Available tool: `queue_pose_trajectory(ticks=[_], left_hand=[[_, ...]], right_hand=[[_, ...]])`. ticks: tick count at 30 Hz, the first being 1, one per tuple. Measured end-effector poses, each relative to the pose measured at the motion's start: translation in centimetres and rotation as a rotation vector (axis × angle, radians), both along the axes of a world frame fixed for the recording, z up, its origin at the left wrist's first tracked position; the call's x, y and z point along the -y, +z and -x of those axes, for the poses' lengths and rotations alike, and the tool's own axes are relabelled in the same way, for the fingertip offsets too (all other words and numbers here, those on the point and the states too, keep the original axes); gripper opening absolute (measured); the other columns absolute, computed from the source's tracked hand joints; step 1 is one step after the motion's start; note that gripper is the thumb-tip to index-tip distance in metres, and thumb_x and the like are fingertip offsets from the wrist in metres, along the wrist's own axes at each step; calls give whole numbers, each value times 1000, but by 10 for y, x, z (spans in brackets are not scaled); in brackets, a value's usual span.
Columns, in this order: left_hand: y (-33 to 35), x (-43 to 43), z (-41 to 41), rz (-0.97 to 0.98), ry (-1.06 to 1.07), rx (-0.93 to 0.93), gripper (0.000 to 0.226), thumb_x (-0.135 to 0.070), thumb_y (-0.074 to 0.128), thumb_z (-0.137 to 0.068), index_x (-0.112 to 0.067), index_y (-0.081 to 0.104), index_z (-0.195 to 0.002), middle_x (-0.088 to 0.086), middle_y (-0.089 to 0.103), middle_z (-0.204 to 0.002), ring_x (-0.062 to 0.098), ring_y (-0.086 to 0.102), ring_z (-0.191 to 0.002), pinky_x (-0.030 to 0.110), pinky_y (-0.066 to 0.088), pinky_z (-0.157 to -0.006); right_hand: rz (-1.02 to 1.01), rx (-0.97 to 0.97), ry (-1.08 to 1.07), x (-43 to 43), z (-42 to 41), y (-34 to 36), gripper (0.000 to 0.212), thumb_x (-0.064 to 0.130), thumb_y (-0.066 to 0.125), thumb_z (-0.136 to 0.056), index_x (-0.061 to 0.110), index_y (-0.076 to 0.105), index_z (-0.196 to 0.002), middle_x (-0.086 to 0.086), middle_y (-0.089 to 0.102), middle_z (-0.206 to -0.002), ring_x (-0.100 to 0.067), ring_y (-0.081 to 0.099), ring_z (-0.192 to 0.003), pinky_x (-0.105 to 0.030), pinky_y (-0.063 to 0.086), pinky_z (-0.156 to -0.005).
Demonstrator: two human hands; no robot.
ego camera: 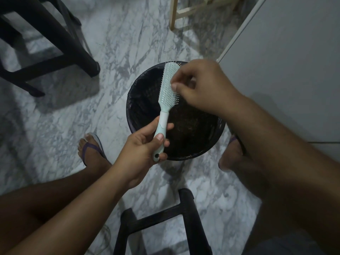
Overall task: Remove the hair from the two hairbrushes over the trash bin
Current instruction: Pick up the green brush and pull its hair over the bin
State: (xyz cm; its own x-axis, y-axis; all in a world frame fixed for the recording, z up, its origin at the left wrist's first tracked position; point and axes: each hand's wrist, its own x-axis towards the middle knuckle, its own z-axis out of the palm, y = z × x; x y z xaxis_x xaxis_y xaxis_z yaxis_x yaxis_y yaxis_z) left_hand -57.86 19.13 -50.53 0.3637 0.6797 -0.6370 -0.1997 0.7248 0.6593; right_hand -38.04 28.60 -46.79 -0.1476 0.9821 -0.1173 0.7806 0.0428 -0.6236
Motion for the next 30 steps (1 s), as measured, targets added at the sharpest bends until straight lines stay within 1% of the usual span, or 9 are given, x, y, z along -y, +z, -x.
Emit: queue_pose_trajectory(ticks=[2, 6, 12, 16, 19, 22, 25, 28, 30], left_hand=[[1, 1, -1, 6, -25, -6, 48, -1, 48, -101, -24, 56, -142, -1, 69, -129, 11, 53, -79, 25, 44, -59], [1, 5, -3, -7, -55, -31, 48, 0, 47, -102, -25, 54, -143, -3, 69, -128, 9, 54, -77, 26, 44, -61], [1, 8, -3, -32, -72, -111, 49, -1, 48, -102, -25, 53, -144, -3, 69, -127, 10, 54, -79, 27, 44, -63], [3, 4, -3, 13, -46, -41, 47, -2, 47, -102, -23, 55, -143, -1, 69, -128, 10, 54, -78, 25, 44, -60], [5, 0, -2, 35, -14, 11, 45, -2, 46, -102, -21, 57, -141, 1, 69, -131, 11, 53, -78, 24, 43, -58], [5, -1, 0, 17, 8, 13, 45, -2, 45, -103, -20, 55, -143, 1, 68, -132, 12, 52, -80, 23, 44, -58], [3, -4, 1, -3, 20, 6, 45, -3, 46, -103, -20, 54, -143, 0, 68, -133, 12, 52, -81, 24, 44, -59], [4, -4, 2, -8, 18, -2, 46, -2, 47, -102, -22, 55, -142, -1, 69, -132, 12, 52, -80, 25, 44, -59], [3, -3, 1, 3, 6, -12, 48, -1, 47, -101, -24, 55, -142, -2, 69, -130, 12, 52, -80, 26, 43, -60]], right_hand=[[-11, 159, 45, 4, 7, -4, 14, 37, 68, -89, 28, 73, -98, 8, 67, -96, -9, 63, -87, -39, 56, -79], [-27, 287, 94, 6, 13, -3, 23, 45, 64, -91, 32, 67, -109, 4, 62, -110, -18, 62, -101, -41, 53, -84], [15, 376, 111, 4, 19, -9, 20, 40, 65, -93, 27, 71, -107, 1, 64, -111, -22, 63, -99, -32, 45, -75], [2, 311, 78, 3, 19, -17, 18, 33, 60, -97, 20, 70, -101, -1, 63, -105, -22, 63, -92, -34, 48, -74], [38, 10, -111, -5, 11, -16, 17, 27, 60, -97, 15, 72, -97, 6, 66, -91, -12, 62, -84, -37, 53, -83], [-32, -116, -263, -15, -6, -4, 16, 29, 64, -94, 17, 73, -92, 13, 66, -80, 1, 61, -71, -22, 51, -72], [3, -71, -158, -10, -12, 3, 12, 32, 70, -90, 22, 76, -90, 17, 66, -76, 8, 58, -63, -10, 43, -64], [23, 10, -43, -2, -4, -3, 11, 30, 71, -88, 24, 76, -95, 13, 70, -84, 1, 62, -72, -26, 56, -74], [4, 70, 4, 0, 2, -8, 13, 29, 69, -88, 23, 74, -98, 10, 68, -90, -3, 60, -76, -34, 57, -79]])
